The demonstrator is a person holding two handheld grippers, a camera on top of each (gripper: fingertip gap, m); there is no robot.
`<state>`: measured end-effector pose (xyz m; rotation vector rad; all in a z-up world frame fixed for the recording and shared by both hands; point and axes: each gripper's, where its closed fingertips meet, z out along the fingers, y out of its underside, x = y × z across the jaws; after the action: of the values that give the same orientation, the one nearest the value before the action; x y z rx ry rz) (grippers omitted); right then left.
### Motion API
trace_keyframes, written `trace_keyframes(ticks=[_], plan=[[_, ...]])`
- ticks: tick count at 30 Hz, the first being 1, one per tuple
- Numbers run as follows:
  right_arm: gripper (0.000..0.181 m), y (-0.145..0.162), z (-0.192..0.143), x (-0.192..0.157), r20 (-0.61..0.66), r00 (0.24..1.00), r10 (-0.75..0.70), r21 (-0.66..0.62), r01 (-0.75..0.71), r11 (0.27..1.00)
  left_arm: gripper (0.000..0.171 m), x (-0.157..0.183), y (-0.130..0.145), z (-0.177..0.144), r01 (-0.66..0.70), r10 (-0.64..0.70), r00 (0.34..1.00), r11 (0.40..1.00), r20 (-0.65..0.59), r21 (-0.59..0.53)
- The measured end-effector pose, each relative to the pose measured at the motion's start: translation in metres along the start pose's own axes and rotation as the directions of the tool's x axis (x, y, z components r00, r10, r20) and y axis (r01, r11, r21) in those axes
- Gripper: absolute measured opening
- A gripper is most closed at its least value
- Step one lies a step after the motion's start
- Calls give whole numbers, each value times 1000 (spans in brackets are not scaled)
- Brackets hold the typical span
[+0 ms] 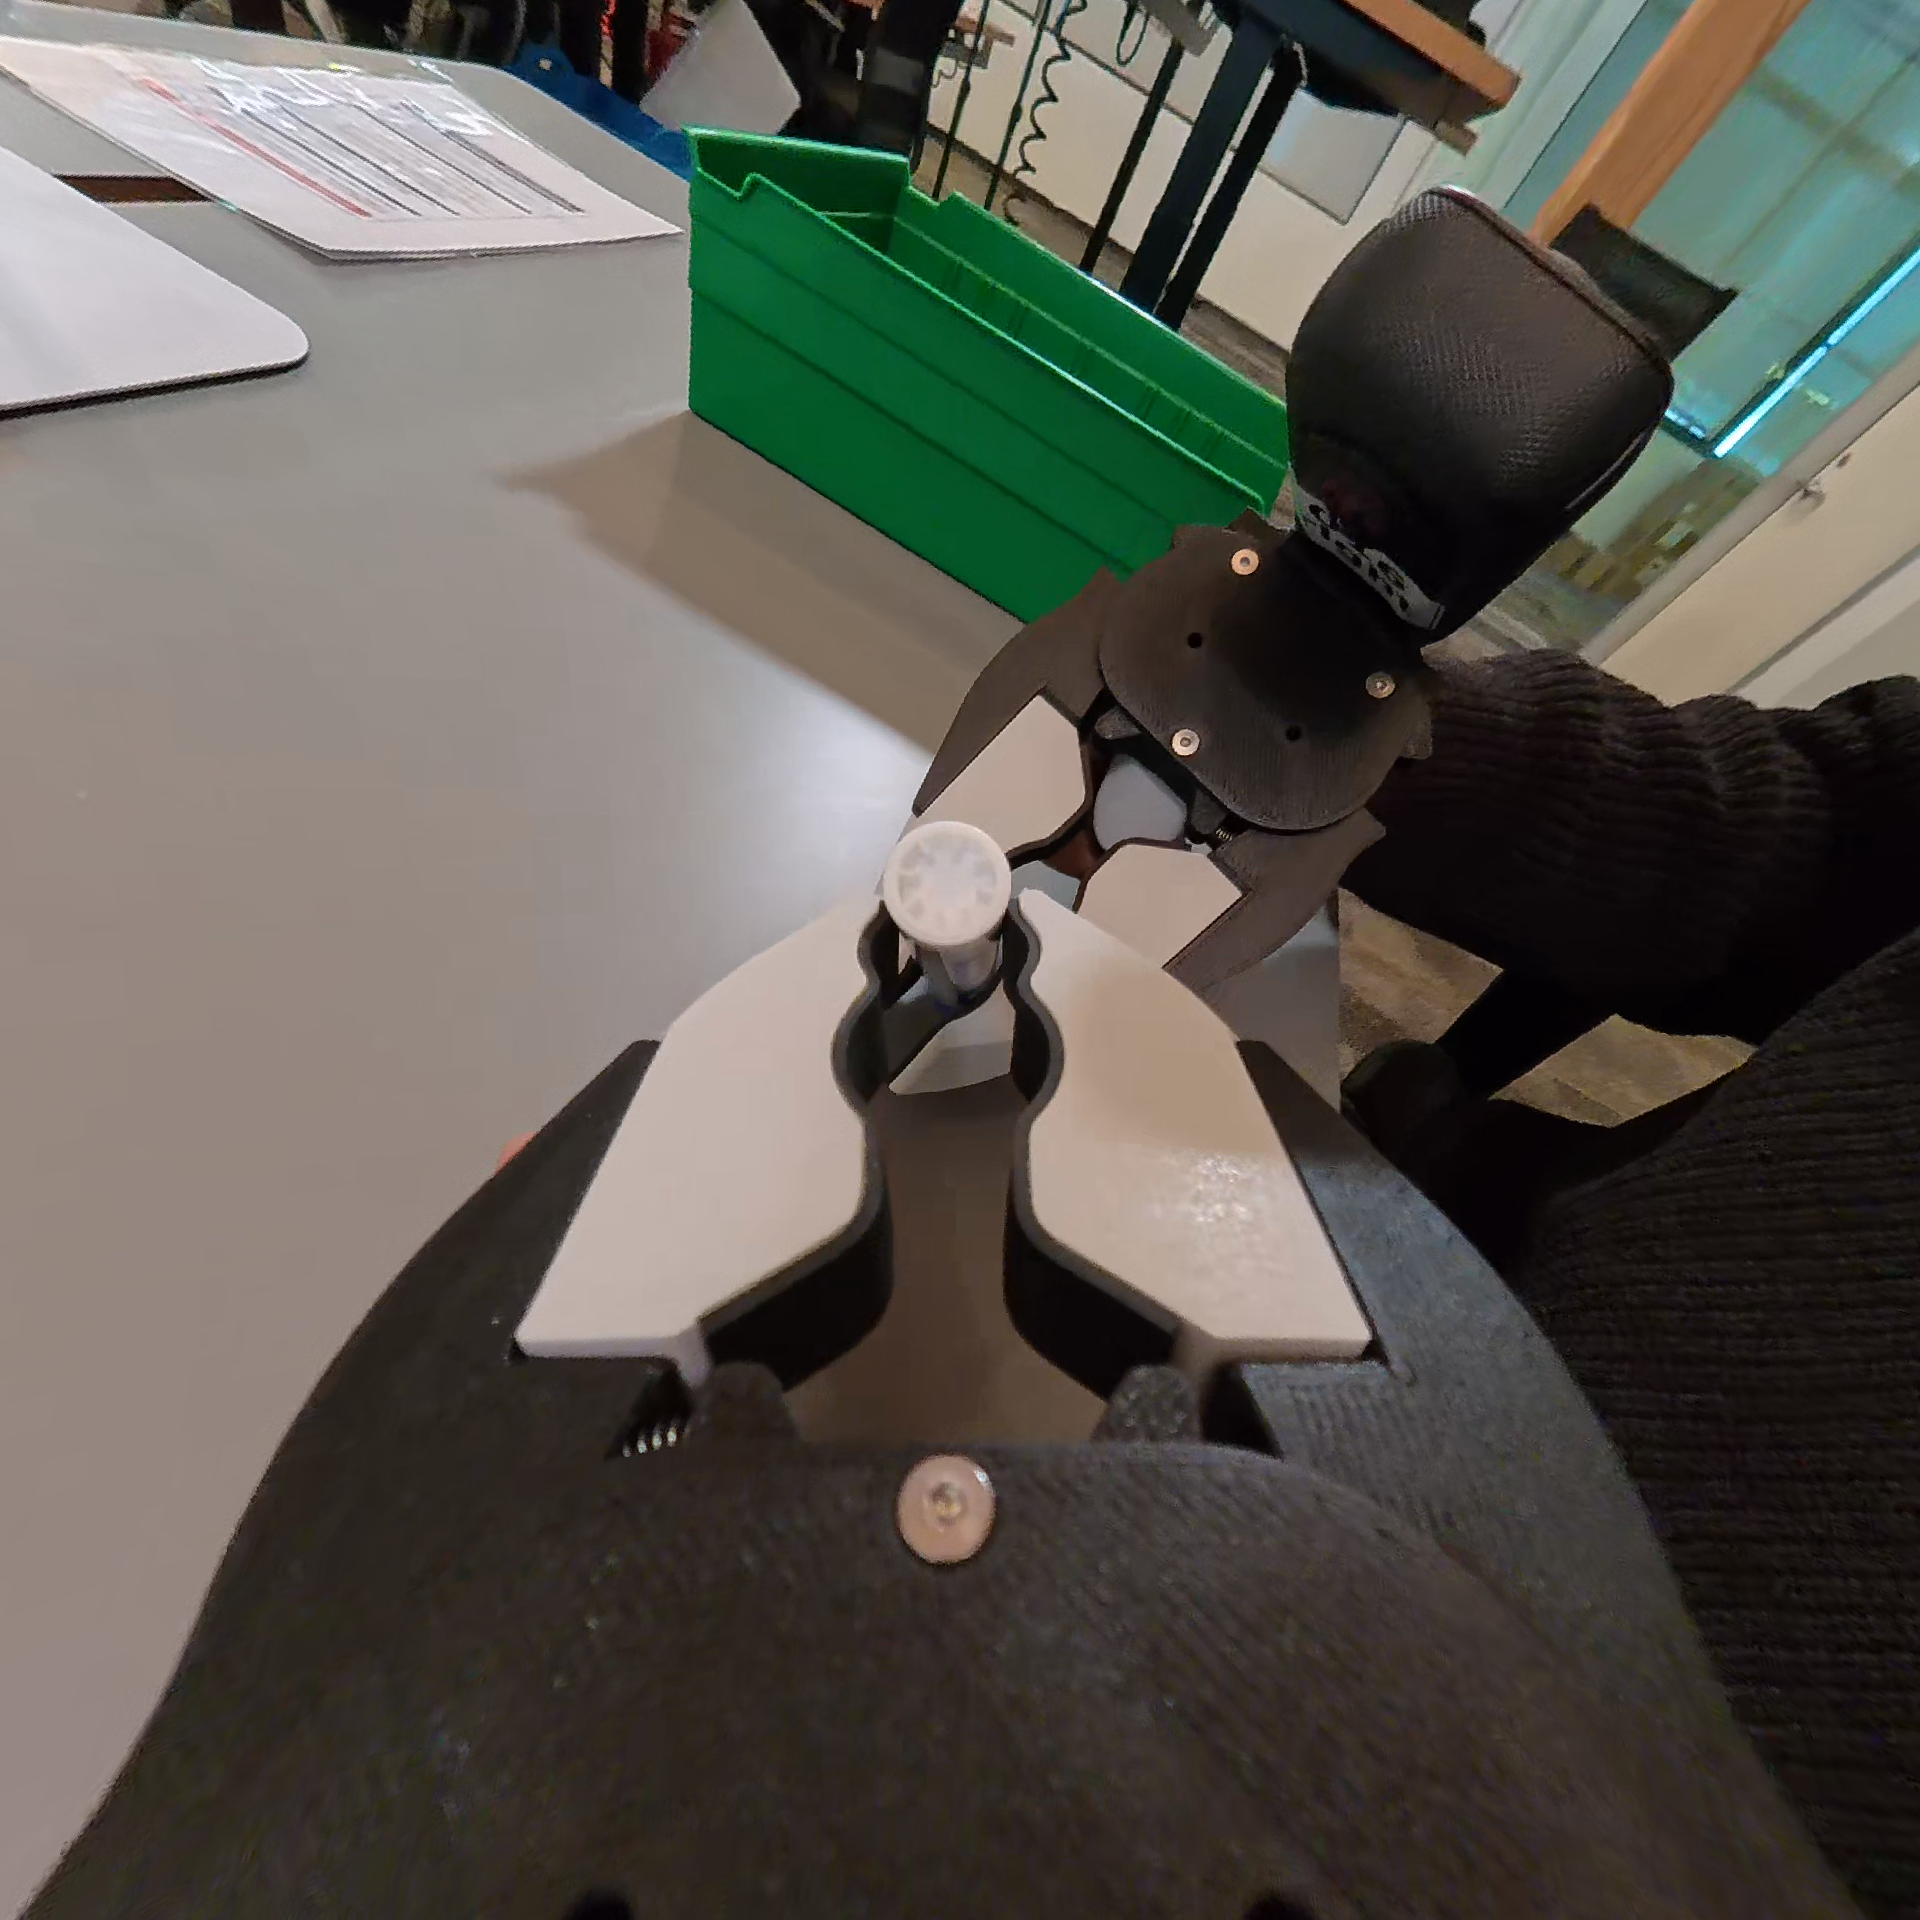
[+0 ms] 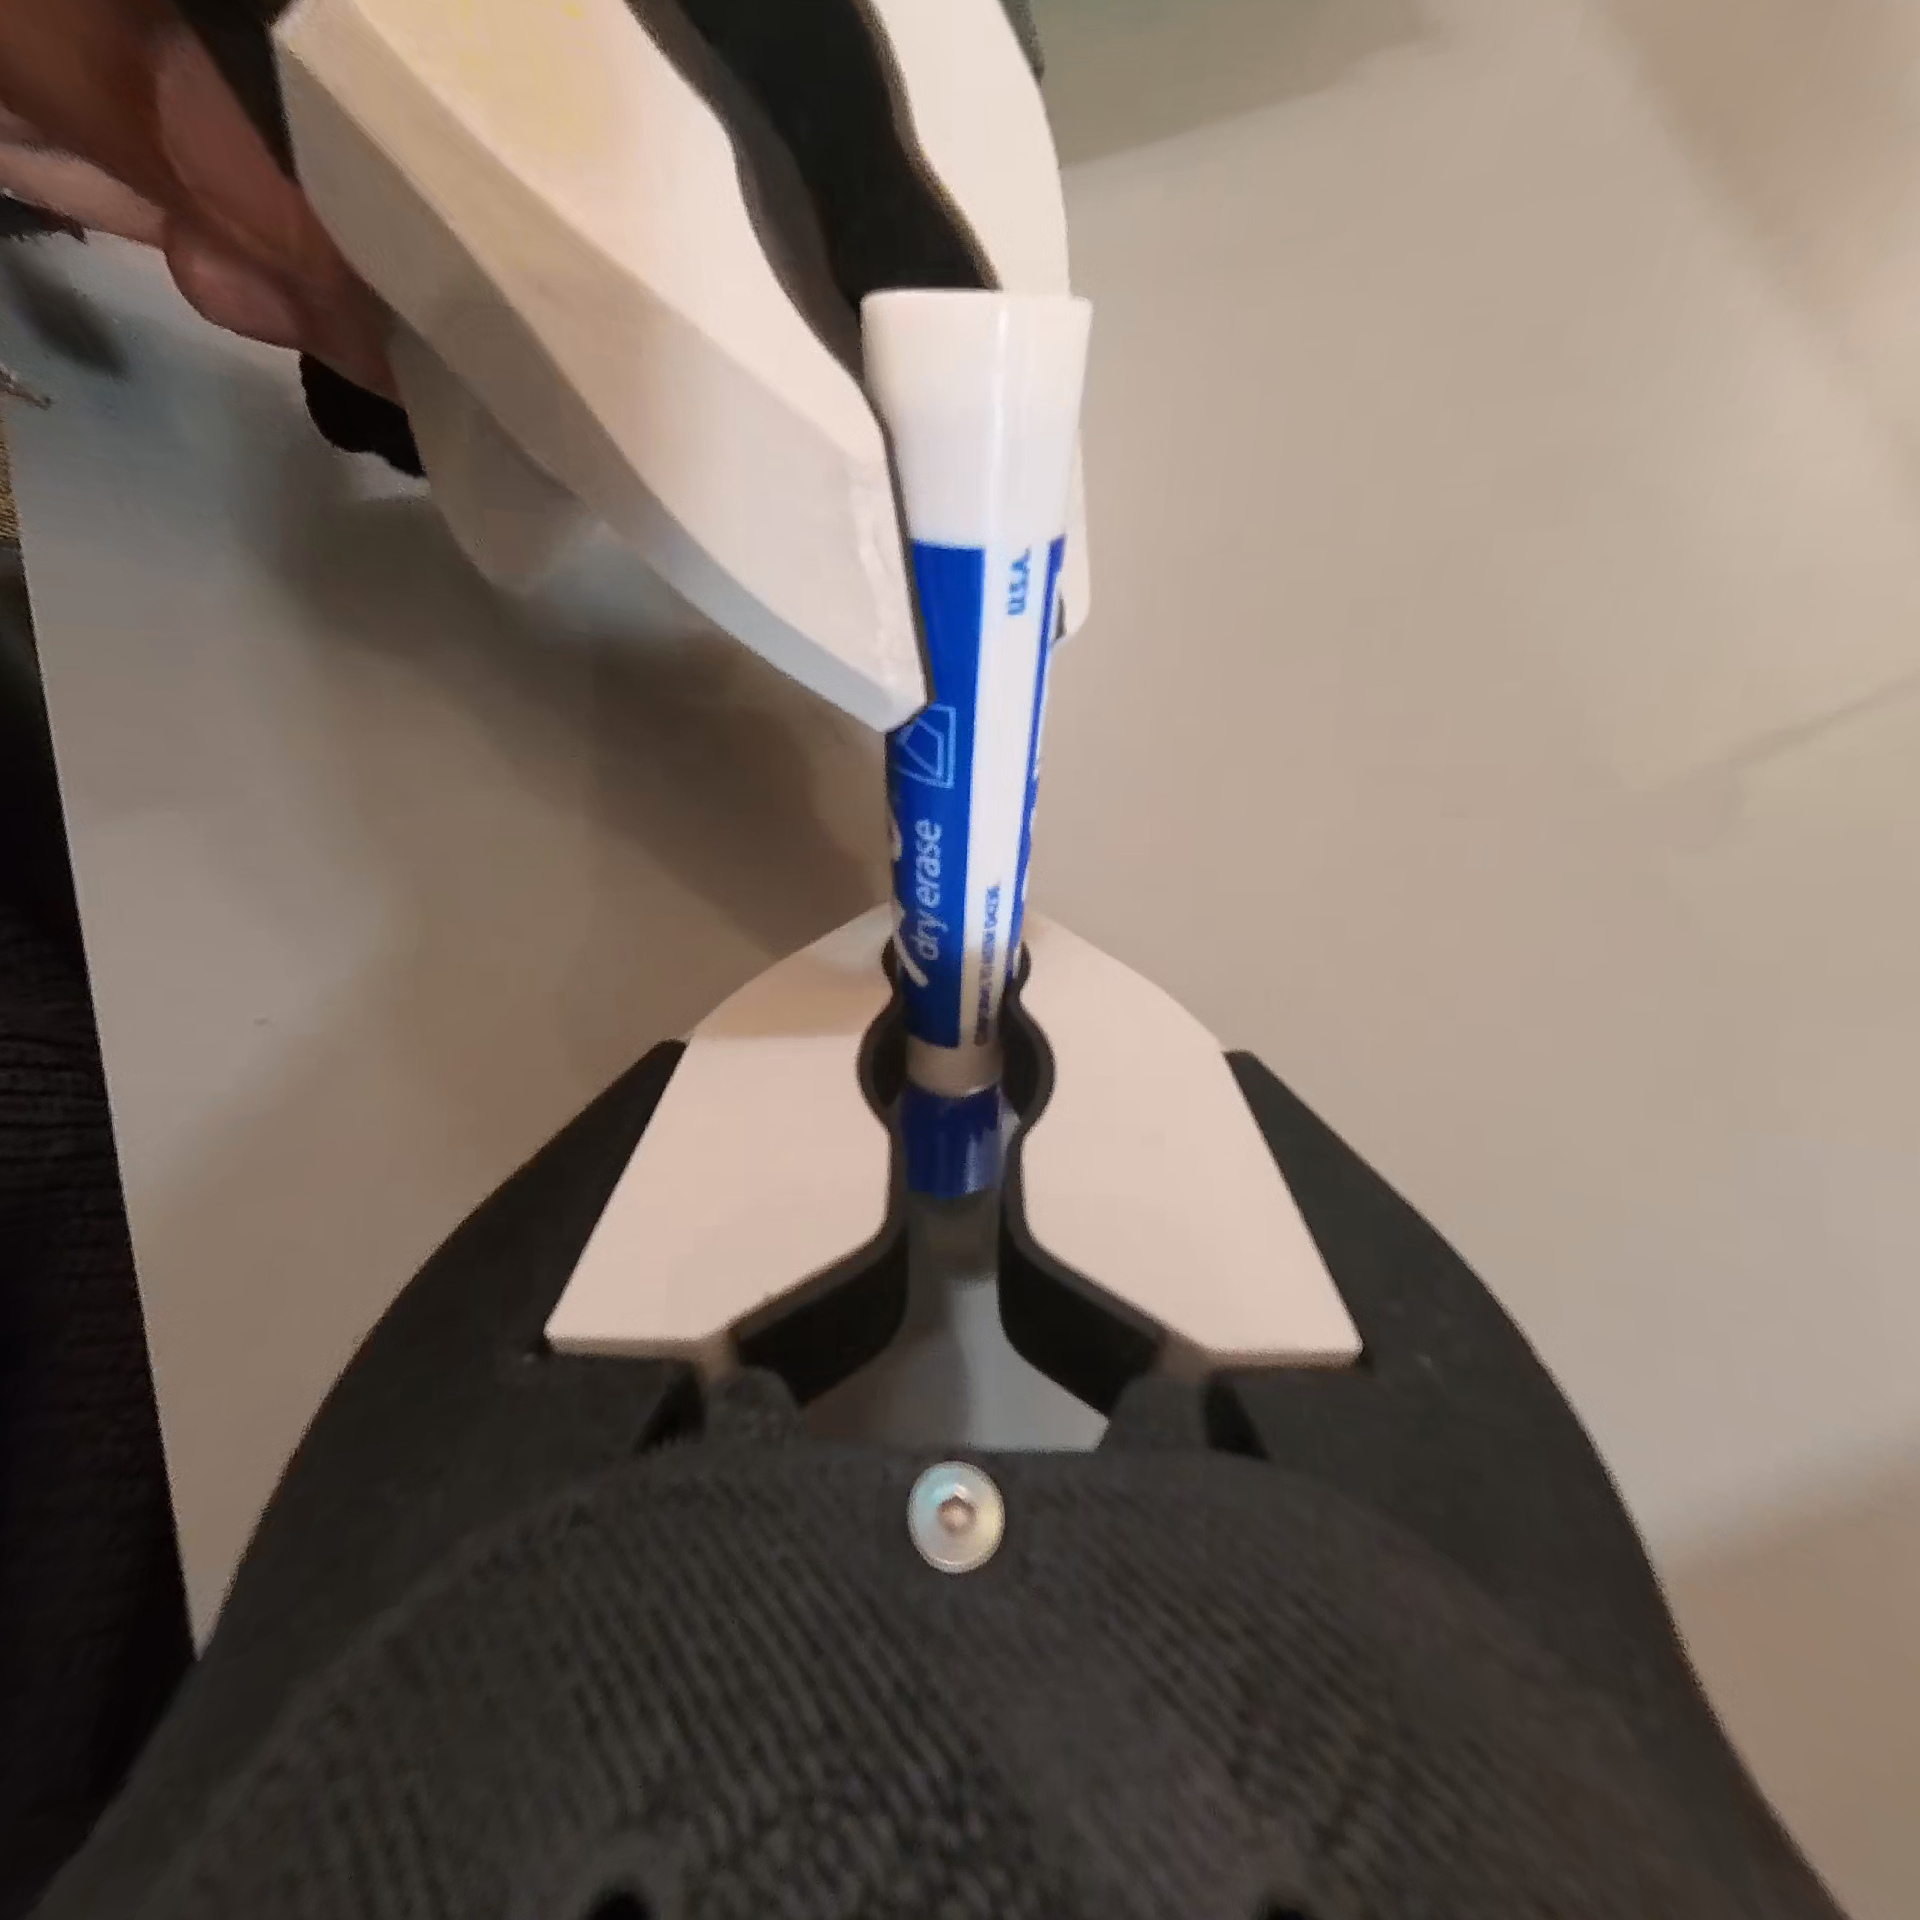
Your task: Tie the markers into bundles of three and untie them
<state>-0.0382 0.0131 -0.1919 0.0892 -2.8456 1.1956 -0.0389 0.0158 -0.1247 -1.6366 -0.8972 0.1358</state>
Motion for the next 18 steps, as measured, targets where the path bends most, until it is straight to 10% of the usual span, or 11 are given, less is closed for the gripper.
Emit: trace_keyframes(ticks=[18], plan=[[14, -2, -3, -2, 26, 1000, -1, 16, 1, 1000, 19, 0, -3, -2, 38, -37, 999, 999, -18, 23]])
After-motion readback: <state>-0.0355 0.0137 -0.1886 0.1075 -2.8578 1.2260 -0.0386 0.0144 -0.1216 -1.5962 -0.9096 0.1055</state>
